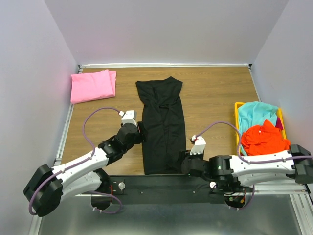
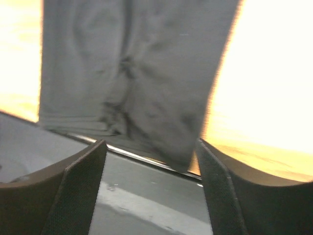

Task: Fold and stack the t-shirts
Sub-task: Fold the tshirt

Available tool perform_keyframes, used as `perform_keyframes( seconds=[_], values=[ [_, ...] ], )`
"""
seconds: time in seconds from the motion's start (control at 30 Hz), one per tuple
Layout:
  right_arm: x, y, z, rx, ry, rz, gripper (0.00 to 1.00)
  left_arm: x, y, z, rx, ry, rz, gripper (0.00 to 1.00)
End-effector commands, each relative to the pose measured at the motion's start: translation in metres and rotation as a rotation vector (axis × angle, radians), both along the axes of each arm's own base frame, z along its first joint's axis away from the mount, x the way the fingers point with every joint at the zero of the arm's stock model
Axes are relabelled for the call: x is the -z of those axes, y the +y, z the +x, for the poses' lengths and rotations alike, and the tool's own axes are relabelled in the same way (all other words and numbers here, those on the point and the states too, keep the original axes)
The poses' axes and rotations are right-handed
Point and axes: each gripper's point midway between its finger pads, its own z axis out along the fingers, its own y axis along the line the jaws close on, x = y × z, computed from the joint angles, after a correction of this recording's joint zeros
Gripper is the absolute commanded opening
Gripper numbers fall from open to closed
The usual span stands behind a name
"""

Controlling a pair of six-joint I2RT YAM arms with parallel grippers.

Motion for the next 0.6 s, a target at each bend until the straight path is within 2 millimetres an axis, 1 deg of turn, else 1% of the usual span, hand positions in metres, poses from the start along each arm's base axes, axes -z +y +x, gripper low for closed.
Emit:
perform_keyframes(
  seconds=[0.0, 0.07, 0.1, 0.17, 0.37, 0.47, 0.57],
  values=[
    [0.011, -0.049, 0.012, 0.168, -0.025, -0.07, 0.76, 0.012, -0.003, -0.012, 0.016, 0.051, 0.034, 0.65],
    [0.013, -0.054, 0.011, 0.177, -0.014, -0.069, 0.74, 0.009, -0.007, -0.014, 0.029, 0.053, 0.026, 0.65],
    [0.015, -0.054, 0.01, 0.185, -0.003, -0.066, 0.73, 0.011, -0.006, -0.017, 0.03, 0.064, 0.032, 0.65],
    [0.019, -0.055, 0.009, 0.188, 0.008, -0.08, 0.7, 0.008, -0.009, -0.022, 0.042, 0.072, 0.017, 0.65],
    [0.026, -0.05, 0.007, 0.195, 0.026, -0.112, 0.66, 0.006, -0.007, -0.034, 0.029, 0.101, -0.021, 0.65],
    [0.032, -0.045, 0.005, 0.183, 0.034, -0.118, 0.65, 0.009, -0.007, -0.039, 0.029, 0.123, -0.021, 0.65],
    [0.035, -0.033, 0.004, 0.162, 0.043, -0.092, 0.64, 0.011, -0.01, -0.042, 0.045, 0.135, -0.015, 0.64]
  ],
)
